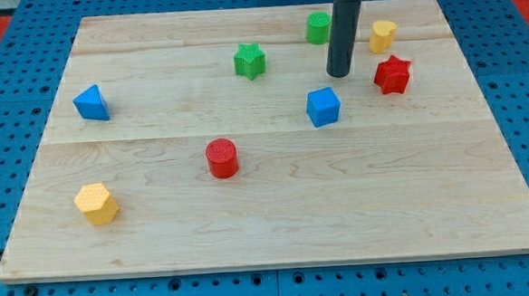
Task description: Push the red circle towards the right side of the board
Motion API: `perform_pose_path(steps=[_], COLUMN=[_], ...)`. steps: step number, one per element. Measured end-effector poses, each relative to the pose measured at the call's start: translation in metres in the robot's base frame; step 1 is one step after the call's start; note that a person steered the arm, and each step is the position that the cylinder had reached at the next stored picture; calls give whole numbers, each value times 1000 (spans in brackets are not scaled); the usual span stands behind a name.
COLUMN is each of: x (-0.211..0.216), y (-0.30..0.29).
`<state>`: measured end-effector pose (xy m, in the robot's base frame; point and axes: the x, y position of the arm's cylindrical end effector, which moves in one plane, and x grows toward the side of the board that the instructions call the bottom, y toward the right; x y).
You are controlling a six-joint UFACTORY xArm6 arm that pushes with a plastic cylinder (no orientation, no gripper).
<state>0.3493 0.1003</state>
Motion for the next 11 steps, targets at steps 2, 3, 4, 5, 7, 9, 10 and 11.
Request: perform_pose_path(steps=[2,3,4,5,7,9,10,11], x=[13,78,117,135,142,139,171,146], y=[-196,-222,-198,-197,-66,11,12,38])
